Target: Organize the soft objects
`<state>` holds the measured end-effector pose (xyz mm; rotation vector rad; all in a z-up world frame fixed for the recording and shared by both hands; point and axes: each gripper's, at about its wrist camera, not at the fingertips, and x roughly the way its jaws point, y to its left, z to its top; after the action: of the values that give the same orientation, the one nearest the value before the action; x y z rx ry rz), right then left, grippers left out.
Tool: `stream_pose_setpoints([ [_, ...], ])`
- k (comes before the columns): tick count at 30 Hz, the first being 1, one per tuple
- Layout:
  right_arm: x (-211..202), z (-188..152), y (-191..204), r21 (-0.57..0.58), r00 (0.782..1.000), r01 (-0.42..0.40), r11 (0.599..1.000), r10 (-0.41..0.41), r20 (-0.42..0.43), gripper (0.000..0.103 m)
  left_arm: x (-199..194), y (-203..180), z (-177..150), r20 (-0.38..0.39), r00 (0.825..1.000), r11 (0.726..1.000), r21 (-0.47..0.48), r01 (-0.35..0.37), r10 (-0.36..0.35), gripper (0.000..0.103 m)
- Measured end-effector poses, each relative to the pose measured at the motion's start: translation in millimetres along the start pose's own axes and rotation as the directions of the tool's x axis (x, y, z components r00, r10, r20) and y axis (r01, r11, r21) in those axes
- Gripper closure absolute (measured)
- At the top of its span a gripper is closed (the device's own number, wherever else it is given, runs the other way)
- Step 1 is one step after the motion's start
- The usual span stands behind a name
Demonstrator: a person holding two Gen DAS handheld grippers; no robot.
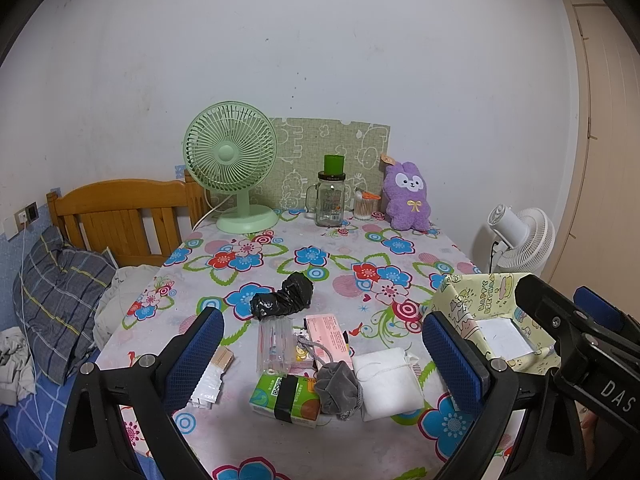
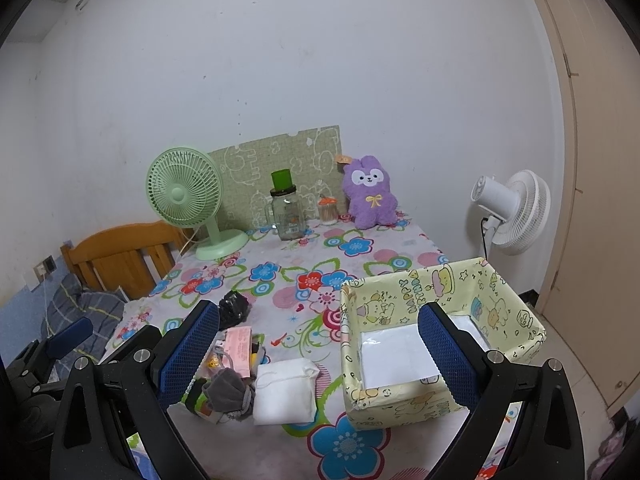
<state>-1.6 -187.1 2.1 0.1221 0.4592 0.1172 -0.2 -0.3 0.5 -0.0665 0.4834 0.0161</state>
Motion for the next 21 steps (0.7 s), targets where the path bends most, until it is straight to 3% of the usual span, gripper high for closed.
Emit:
stream_pose_setpoints([
  [21,5.8,0.8,2.3,0.006,1.0,-0.001,1.0,0.001,-0.005,0.002,7.1,-0.3,3.8,-0.007,1.0,1.0,0.006,-0.003,0.003,0.006],
])
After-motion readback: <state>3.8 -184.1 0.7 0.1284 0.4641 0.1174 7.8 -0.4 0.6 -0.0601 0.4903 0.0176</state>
